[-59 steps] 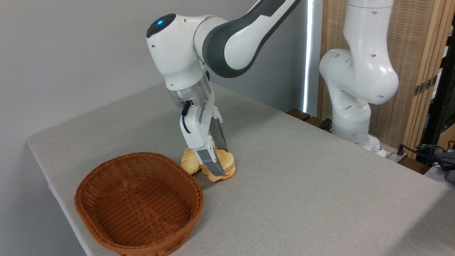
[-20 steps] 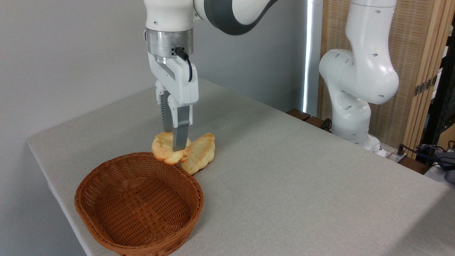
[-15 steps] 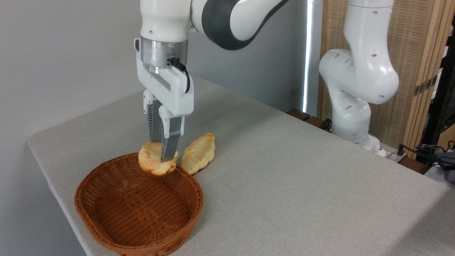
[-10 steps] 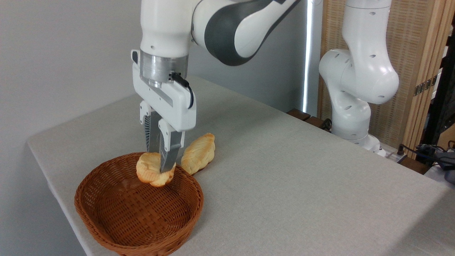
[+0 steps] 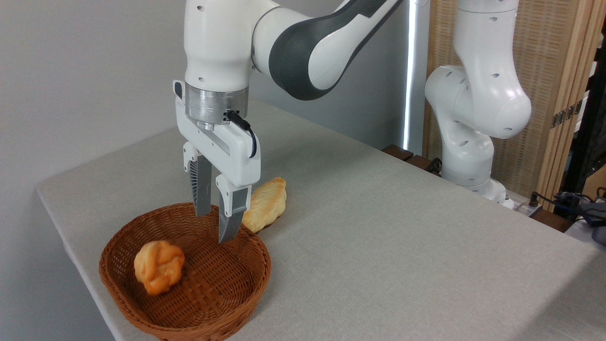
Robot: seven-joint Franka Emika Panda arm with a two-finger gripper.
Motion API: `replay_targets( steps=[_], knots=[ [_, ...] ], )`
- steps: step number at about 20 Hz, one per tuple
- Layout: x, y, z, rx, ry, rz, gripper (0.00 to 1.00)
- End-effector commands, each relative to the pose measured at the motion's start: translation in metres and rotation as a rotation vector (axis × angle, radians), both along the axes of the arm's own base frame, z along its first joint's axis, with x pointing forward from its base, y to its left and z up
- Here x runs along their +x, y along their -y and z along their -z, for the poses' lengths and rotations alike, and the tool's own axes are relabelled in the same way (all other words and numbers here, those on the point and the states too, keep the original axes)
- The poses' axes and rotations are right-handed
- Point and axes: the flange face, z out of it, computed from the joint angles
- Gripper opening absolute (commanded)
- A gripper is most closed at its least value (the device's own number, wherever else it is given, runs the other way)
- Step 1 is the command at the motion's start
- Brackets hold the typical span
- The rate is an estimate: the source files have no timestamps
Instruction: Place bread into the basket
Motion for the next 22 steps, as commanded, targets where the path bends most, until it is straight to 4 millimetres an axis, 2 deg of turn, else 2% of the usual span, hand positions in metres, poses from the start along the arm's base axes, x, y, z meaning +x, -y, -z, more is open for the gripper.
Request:
replay_targets(
  steps=[1,5,9,15,18,22],
  knots=[
    [0.002,0.001,-0.004,-0.018,0.007,-0.015,1.00],
    [-0.002,0.002,-0.011,-0.020,0.010,-0.013,1.00],
    [-0.014,-0.001,-0.024,-0.023,-0.027,-0.008,1.00],
    [-0.036,-0.001,-0.029,-0.012,-0.141,-0.010,1.00],
    [-0.042,-0.004,-0.030,0.039,-0.178,-0.085,1.00],
    [-0.044,-0.005,-0.031,0.054,-0.183,-0.083,1.00]
  ],
)
